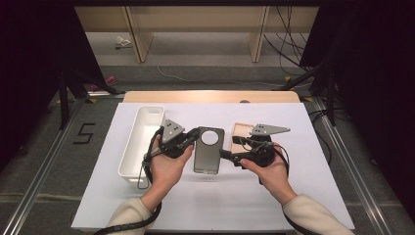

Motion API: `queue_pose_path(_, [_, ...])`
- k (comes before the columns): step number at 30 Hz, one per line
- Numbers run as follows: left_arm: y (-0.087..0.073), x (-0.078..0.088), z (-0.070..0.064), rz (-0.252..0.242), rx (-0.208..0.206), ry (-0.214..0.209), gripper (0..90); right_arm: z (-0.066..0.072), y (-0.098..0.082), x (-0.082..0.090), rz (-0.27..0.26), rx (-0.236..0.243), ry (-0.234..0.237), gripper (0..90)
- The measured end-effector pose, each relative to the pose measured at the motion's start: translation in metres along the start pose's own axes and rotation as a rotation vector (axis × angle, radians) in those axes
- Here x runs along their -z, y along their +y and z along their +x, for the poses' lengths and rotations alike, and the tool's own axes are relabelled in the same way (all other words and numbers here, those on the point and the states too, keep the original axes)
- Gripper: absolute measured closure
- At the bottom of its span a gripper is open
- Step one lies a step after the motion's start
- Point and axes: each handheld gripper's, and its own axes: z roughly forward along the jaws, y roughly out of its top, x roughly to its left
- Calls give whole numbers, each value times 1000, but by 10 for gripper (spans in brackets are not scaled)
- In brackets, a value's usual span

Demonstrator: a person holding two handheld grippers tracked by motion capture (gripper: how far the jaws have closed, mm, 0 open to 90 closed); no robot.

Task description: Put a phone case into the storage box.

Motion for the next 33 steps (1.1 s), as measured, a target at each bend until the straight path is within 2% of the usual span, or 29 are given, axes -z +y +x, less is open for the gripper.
queue_pose_path(5, [3, 3, 7, -12, -1, 5, 848, -1, -1, 5, -5, 48, -20, 182])
queue_pose_path(11, [6, 7, 12, -30, -1, 11, 848, -3, -1, 10, -21, 64, -48, 173])
queue_pose_path(15, [8, 10, 15, -40, 1, 16, 848, -2, -3, 14, -18, 74, -48, 168])
queue_pose_path(33, [12, 16, 23, -56, 3, 28, 848, -6, -11, 33, -27, 71, -81, 164])
